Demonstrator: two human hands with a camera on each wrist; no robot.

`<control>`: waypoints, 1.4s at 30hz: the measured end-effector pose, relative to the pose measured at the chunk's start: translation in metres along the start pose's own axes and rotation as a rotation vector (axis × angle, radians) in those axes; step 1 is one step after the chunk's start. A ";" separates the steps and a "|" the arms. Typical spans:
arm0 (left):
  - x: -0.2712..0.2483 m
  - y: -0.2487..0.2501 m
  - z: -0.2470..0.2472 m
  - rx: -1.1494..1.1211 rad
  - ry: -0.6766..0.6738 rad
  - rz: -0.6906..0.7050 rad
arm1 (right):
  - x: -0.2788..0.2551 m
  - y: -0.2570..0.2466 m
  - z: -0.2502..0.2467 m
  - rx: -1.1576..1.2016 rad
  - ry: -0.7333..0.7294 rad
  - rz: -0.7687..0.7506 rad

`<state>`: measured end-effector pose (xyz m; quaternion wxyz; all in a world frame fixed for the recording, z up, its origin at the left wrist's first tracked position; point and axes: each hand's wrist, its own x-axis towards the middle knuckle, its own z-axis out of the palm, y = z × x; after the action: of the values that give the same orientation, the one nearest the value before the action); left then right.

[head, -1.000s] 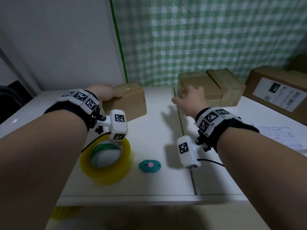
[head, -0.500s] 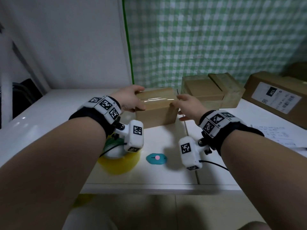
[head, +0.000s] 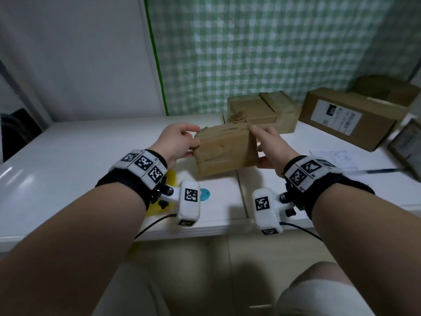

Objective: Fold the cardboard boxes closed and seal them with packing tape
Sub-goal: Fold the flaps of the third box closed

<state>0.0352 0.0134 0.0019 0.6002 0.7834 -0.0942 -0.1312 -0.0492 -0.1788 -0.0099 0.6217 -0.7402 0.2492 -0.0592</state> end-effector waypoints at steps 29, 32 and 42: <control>-0.062 -0.008 0.019 0.009 -0.228 -0.105 | -0.048 0.029 -0.031 0.175 -0.032 0.098; -0.060 -0.010 0.017 0.082 -0.175 -0.046 | -0.052 0.027 -0.027 0.155 -0.078 0.096; -0.055 -0.008 0.017 0.412 -0.179 -0.123 | -0.050 0.025 -0.021 0.115 -0.144 0.059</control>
<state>-0.0219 0.0171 -0.0053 0.4076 0.8790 -0.1240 -0.2142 -0.1088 -0.1777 -0.0180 0.6810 -0.6979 0.2216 -0.0015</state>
